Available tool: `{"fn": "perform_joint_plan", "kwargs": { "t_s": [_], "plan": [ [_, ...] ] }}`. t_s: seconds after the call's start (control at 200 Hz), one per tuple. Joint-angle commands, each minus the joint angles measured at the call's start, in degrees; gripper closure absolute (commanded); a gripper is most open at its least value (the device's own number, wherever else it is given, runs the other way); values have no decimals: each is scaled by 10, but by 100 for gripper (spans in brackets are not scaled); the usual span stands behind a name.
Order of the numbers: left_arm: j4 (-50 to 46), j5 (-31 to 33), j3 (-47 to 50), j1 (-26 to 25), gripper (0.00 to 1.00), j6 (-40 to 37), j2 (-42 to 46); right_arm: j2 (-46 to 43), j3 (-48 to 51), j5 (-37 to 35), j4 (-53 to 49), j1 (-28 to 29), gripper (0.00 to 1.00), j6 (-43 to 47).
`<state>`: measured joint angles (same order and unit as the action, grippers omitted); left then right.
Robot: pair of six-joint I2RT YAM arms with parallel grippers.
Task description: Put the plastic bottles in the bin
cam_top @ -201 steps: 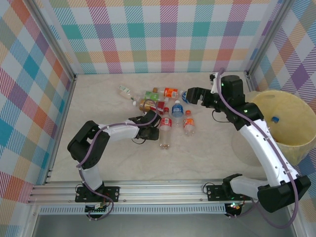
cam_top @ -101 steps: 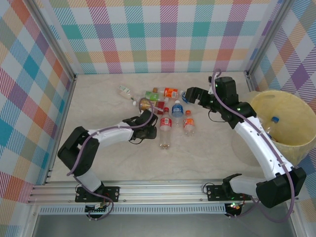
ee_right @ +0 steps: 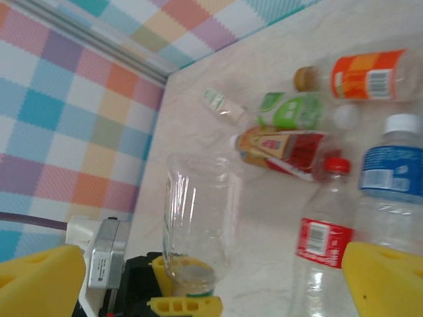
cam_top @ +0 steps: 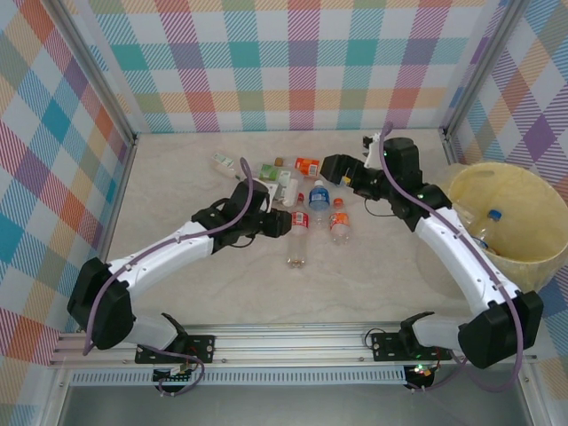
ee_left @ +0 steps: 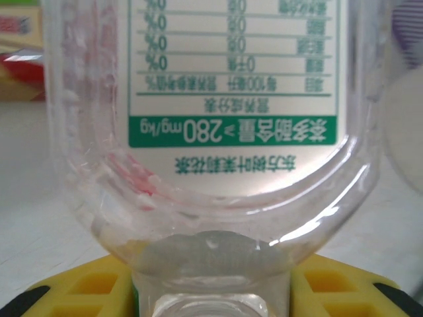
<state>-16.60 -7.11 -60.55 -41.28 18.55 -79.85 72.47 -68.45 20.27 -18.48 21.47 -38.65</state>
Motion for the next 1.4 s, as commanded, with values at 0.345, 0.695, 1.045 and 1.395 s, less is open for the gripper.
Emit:
{"fn": "perform_joint_plan", "kwargs": {
  "t_s": [0.345,0.695,1.045,1.395],
  "plan": [
    [60,-112,-49,-16,81,-17,8,74,-25,106,63,22,0,-74],
    [63,-111,-59,-21,80,-25,-1,109,-46,88,62,46,17,-75],
    [70,-118,-64,-23,79,-25,-11,86,-23,49,84,47,44,-73],
    [79,-113,-66,-22,67,-3,-9,68,-19,2,67,47,50,-56]
  ]
}}
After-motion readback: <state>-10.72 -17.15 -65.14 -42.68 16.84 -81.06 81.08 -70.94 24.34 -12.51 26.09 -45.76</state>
